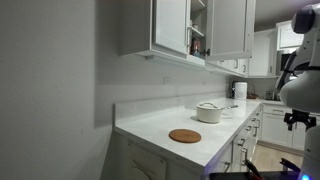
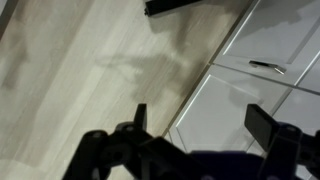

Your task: Close the drawer

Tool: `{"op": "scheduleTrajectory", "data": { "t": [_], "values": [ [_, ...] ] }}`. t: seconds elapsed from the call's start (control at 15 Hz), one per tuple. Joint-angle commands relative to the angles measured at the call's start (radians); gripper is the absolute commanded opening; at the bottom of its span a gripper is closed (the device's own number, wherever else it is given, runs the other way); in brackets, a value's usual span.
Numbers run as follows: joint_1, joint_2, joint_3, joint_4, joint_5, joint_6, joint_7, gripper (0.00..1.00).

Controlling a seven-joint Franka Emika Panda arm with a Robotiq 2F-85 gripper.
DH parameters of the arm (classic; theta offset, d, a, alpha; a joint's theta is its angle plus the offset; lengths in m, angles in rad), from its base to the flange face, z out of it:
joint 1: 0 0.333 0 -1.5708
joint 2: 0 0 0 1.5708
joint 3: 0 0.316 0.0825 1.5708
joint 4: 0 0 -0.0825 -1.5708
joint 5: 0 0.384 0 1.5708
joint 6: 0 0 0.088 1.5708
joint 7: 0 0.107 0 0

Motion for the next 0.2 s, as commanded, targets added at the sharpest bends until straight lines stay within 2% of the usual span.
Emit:
{"op": "scheduleTrajectory", "data": {
  "t": [0.0,0.07,0.13],
  "values": [
    [0.170,-0.049,-0.114,0.015,-0.019,-0.115,0.085,1.00],
    [0.213,-0.054,-0.144,0.025,-0.021,-0.152,0.107,1.00],
    [0.230,-0.016,-0.177,0.017,0.014,-0.081,0.049,1.00]
  ]
}}
